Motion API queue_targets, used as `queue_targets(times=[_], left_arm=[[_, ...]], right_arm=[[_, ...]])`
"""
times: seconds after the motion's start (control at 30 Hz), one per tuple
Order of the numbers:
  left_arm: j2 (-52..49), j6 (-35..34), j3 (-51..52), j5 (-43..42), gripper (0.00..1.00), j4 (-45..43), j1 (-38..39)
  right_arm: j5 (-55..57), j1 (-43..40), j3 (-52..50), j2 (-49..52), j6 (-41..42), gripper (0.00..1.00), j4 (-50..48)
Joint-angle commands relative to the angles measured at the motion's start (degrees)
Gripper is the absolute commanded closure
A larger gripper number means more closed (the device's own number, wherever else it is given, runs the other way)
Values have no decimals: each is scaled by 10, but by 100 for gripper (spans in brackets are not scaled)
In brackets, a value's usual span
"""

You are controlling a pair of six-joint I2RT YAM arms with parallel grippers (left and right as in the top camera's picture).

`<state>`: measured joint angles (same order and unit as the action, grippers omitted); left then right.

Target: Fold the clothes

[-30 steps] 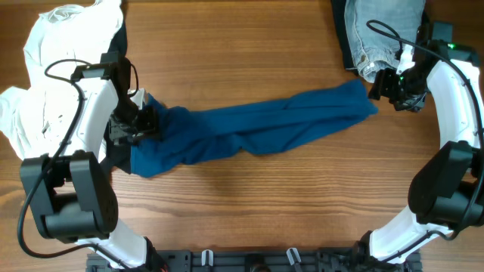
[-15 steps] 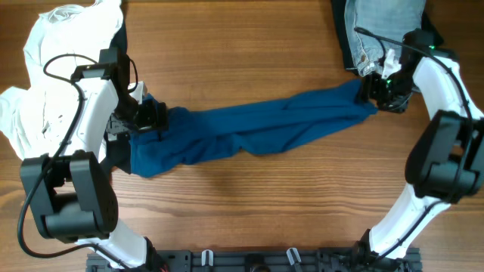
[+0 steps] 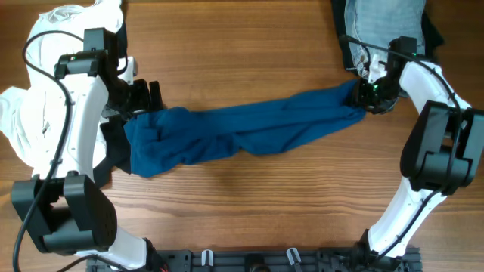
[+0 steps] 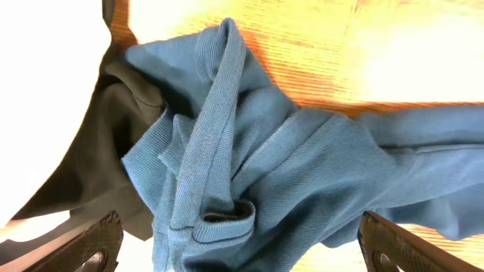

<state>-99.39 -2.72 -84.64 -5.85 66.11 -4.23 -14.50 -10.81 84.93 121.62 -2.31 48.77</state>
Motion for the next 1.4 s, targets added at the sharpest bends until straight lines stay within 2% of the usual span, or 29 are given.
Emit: queue_targets(times=[0.0, 0.03, 0.07, 0.13, 0.33, 0.57, 0.8, 1.03, 1.2, 1.37], left_arm=[[8, -8, -9, -1, 0, -2, -1], [8, -8, -9, -1, 0, -4, -1], [8, -8, -9, -1, 0, -6, -1], [8, -8, -9, -1, 0, -13, -1], [8, -8, -9, -1, 0, -32, -1], [8, -8, -9, -1, 0, -45, -1], [8, -8, -9, 0, 0, -64, -1], [8, -8, -9, -1, 0, -72, -2], [8, -8, -9, -1, 0, -72, -2], [8, -8, -9, -1, 0, -72, -2]], right_arm=[[-35, 31, -60, 29, -7, 62, -15], [-36, 33, -63, 29, -4, 77, -18], [-36, 33, -63, 29, 8, 88, -21], [-39, 30, -61, 24, 38, 96, -29], [-79, -5, -19, -33, 40, 96, -7], [-81, -96, 45, -139, 33, 96, 57], [-146, -176, 81, -175, -61, 96, 119], [-152, -133, 81, -183, -72, 96, 135], [-145, -62, 81, -187, -78, 96, 154], [-84, 20, 80, -187, -64, 96, 176]])
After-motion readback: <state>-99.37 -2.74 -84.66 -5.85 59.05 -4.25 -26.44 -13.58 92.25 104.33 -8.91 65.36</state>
